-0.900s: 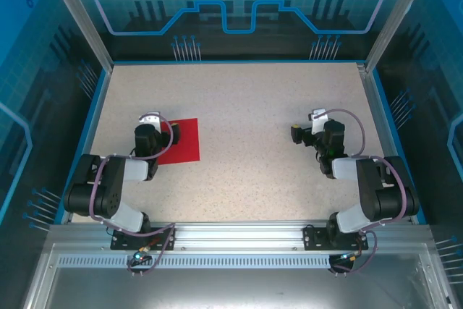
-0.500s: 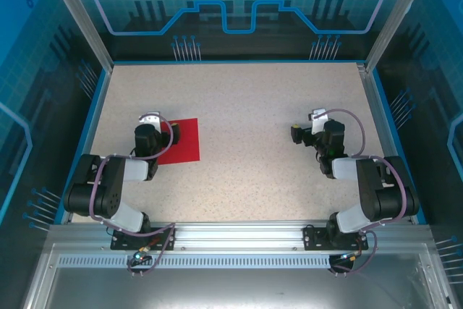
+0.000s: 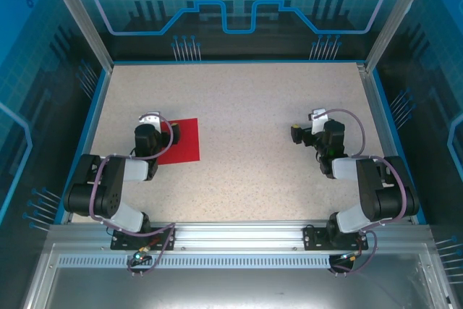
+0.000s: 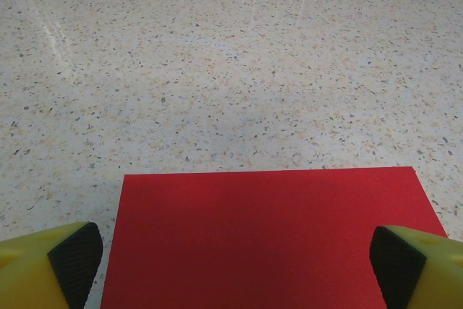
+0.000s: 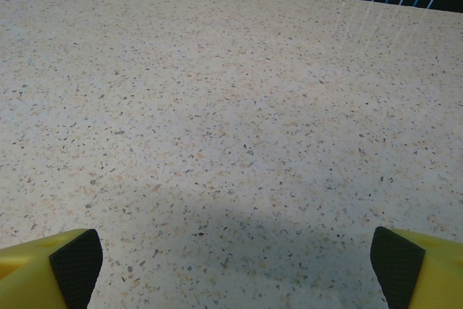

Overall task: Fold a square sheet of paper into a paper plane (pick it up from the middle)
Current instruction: Move the square sheet of paper to the center of the table.

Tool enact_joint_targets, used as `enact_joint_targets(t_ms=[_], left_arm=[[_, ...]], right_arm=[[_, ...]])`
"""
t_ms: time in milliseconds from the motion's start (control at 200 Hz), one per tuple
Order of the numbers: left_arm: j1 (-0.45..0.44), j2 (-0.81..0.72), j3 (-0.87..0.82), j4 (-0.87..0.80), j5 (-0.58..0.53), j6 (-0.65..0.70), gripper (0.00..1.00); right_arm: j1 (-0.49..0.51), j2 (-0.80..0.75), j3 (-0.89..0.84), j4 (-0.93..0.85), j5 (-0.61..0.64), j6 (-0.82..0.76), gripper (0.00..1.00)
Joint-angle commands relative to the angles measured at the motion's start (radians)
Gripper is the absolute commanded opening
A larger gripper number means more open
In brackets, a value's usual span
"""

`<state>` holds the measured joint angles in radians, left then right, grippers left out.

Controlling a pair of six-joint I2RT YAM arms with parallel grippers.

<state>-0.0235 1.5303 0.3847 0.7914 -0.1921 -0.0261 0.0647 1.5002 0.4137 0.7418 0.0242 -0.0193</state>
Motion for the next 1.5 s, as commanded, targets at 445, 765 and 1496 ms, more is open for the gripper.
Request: enact_joint_targets(t_ms=[445, 765, 1496], left_arm=[[0.000, -0.011, 0.020, 0.023, 0.018, 0.003, 0.99], [0.000, -0.012, 0.020, 0.020, 0.018, 0.002, 0.98], [0.014, -0.473, 0.213, -0.735, 0.101, -0.279, 0.99]], right_arm=[[-0.014, 0.003, 0.017, 0.010, -0.008, 0.003, 1.00], [-0.015, 0.003, 0.017, 0.009, -0.008, 0.003, 0.99], [0.018, -0.304, 0.329, -0.950, -0.020, 0.284, 0.99]])
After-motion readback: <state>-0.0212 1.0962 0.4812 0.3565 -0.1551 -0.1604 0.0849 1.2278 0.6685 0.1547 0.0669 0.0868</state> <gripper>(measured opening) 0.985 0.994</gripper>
